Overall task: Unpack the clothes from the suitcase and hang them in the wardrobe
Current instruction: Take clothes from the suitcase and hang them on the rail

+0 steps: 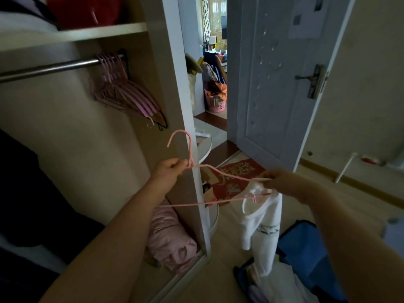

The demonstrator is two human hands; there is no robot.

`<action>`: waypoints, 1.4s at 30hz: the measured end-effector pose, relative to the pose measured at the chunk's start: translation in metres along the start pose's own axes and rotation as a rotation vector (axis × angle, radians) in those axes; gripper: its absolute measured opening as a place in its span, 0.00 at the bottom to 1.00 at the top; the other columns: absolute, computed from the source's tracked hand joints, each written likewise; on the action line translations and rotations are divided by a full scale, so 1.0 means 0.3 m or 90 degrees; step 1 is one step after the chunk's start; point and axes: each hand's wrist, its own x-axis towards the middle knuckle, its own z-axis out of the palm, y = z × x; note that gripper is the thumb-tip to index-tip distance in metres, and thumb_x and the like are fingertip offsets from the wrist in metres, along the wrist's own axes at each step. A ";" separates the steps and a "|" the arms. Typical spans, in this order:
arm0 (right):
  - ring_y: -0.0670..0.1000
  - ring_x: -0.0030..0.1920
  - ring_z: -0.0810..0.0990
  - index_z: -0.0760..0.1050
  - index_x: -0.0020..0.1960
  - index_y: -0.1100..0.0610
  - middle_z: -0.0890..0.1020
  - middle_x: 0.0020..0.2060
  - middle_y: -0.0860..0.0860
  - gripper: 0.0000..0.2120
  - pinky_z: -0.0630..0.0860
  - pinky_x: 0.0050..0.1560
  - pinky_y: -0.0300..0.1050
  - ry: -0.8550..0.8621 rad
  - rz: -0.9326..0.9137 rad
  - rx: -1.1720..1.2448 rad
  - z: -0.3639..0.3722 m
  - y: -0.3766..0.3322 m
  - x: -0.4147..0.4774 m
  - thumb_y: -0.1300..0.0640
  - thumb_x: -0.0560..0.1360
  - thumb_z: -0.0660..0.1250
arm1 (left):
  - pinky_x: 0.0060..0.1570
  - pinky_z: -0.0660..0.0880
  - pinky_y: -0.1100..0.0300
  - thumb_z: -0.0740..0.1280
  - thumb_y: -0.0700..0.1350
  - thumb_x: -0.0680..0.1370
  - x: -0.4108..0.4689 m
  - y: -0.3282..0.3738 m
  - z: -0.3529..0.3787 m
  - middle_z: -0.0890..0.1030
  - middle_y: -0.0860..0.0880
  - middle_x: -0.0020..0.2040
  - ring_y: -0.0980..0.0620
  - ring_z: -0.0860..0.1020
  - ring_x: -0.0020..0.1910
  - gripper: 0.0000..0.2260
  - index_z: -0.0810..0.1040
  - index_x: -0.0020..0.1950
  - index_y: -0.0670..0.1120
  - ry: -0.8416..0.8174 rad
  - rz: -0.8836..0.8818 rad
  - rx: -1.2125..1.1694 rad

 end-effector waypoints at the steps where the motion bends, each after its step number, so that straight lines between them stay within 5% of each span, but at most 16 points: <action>1: 0.53 0.49 0.78 0.81 0.53 0.59 0.81 0.47 0.55 0.12 0.73 0.50 0.44 0.010 0.008 0.034 -0.008 0.009 -0.001 0.67 0.75 0.62 | 0.50 0.70 0.56 0.64 0.47 0.79 -0.007 0.008 0.000 0.80 0.50 0.42 0.52 0.75 0.45 0.11 0.82 0.39 0.55 -0.011 0.004 -0.008; 5: 0.57 0.52 0.79 0.80 0.56 0.56 0.82 0.50 0.55 0.12 0.73 0.48 0.45 0.193 0.026 -0.041 -0.016 0.012 0.013 0.59 0.78 0.60 | 0.53 0.74 0.56 0.66 0.45 0.78 -0.042 0.046 0.038 0.83 0.52 0.44 0.51 0.78 0.51 0.10 0.84 0.41 0.54 -0.046 0.014 -0.069; 7: 0.59 0.50 0.79 0.81 0.54 0.54 0.82 0.50 0.57 0.12 0.74 0.46 0.45 0.327 0.023 -0.127 -0.009 -0.011 0.008 0.58 0.78 0.60 | 0.48 0.73 0.62 0.66 0.43 0.78 -0.069 0.070 0.081 0.82 0.53 0.45 0.54 0.78 0.49 0.06 0.83 0.48 0.49 -0.052 0.016 -0.095; 10: 0.60 0.46 0.79 0.81 0.53 0.53 0.78 0.50 0.57 0.13 0.72 0.44 0.43 0.436 -0.017 -0.153 0.010 -0.072 -0.021 0.61 0.77 0.59 | 0.43 0.72 0.63 0.66 0.45 0.78 -0.095 0.079 0.151 0.83 0.55 0.42 0.56 0.79 0.46 0.07 0.82 0.44 0.51 -0.060 0.015 -0.120; 17: 0.49 0.42 0.72 0.82 0.51 0.47 0.69 0.42 0.46 0.10 0.63 0.34 0.35 0.406 -0.257 -0.195 0.121 -0.292 -0.139 0.47 0.77 0.63 | 0.44 0.76 0.56 0.69 0.50 0.76 -0.136 0.104 0.242 0.83 0.48 0.42 0.51 0.80 0.43 0.06 0.82 0.43 0.49 -0.013 0.004 -0.233; 20: 0.52 0.47 0.74 0.82 0.48 0.42 0.76 0.46 0.49 0.17 0.71 0.44 0.46 0.526 -0.288 -0.377 0.087 -0.304 -0.168 0.34 0.69 0.64 | 0.43 0.76 0.61 0.68 0.48 0.77 -0.137 0.124 0.209 0.84 0.48 0.44 0.51 0.81 0.45 0.04 0.82 0.45 0.50 0.005 0.061 -0.246; 22: 0.54 0.50 0.77 0.82 0.47 0.44 0.79 0.48 0.49 0.18 0.71 0.48 0.49 0.504 -0.289 -0.421 0.052 -0.291 -0.163 0.34 0.70 0.63 | 0.43 0.77 0.61 0.69 0.44 0.76 -0.133 0.133 0.196 0.83 0.45 0.45 0.49 0.81 0.45 0.02 0.80 0.47 0.47 0.000 0.101 -0.265; 25: 0.56 0.40 0.79 0.77 0.41 0.54 0.80 0.37 0.50 0.17 0.70 0.39 0.45 0.396 -0.317 -0.260 0.040 -0.235 -0.129 0.42 0.76 0.61 | 0.40 0.76 0.66 0.68 0.40 0.76 -0.135 0.144 0.194 0.83 0.48 0.44 0.53 0.81 0.43 0.02 0.79 0.46 0.47 0.020 0.136 -0.229; 28: 0.55 0.38 0.77 0.74 0.40 0.53 0.78 0.35 0.50 0.10 0.65 0.36 0.43 0.437 -0.295 -0.143 0.053 -0.177 -0.115 0.49 0.76 0.65 | 0.38 0.74 0.70 0.66 0.42 0.78 -0.138 0.135 0.174 0.82 0.53 0.46 0.60 0.79 0.42 0.03 0.78 0.47 0.50 0.124 0.180 -0.171; 33: 0.52 0.37 0.75 0.75 0.41 0.55 0.76 0.34 0.48 0.12 0.66 0.37 0.44 0.475 -0.266 -0.061 0.020 -0.174 -0.114 0.47 0.76 0.64 | 0.31 0.70 0.61 0.62 0.44 0.80 -0.171 0.037 0.117 0.74 0.51 0.31 0.60 0.71 0.28 0.13 0.73 0.36 0.50 0.419 0.198 -0.188; 35: 0.52 0.37 0.76 0.76 0.42 0.54 0.77 0.34 0.48 0.12 0.67 0.36 0.44 0.471 -0.278 -0.040 0.008 -0.189 -0.115 0.46 0.76 0.63 | 0.33 0.70 0.60 0.60 0.43 0.81 -0.194 -0.033 0.129 0.74 0.49 0.31 0.59 0.73 0.30 0.14 0.74 0.35 0.47 0.394 0.104 -0.206; 38: 0.50 0.36 0.75 0.74 0.40 0.51 0.76 0.33 0.45 0.10 0.67 0.34 0.41 0.441 -0.303 -0.009 -0.004 -0.219 -0.128 0.46 0.76 0.63 | 0.46 0.74 0.52 0.60 0.48 0.80 -0.198 -0.110 0.168 0.78 0.47 0.38 0.43 0.79 0.44 0.12 0.77 0.40 0.45 0.249 -0.055 -0.152; 42: 0.45 0.35 0.74 0.72 0.41 0.48 0.74 0.31 0.42 0.08 0.67 0.33 0.38 0.419 -0.342 0.008 -0.008 -0.253 -0.153 0.46 0.76 0.64 | 0.36 0.70 0.62 0.67 0.48 0.77 -0.216 -0.041 0.237 0.75 0.52 0.38 0.55 0.75 0.37 0.08 0.71 0.41 0.51 -0.006 -0.164 -0.124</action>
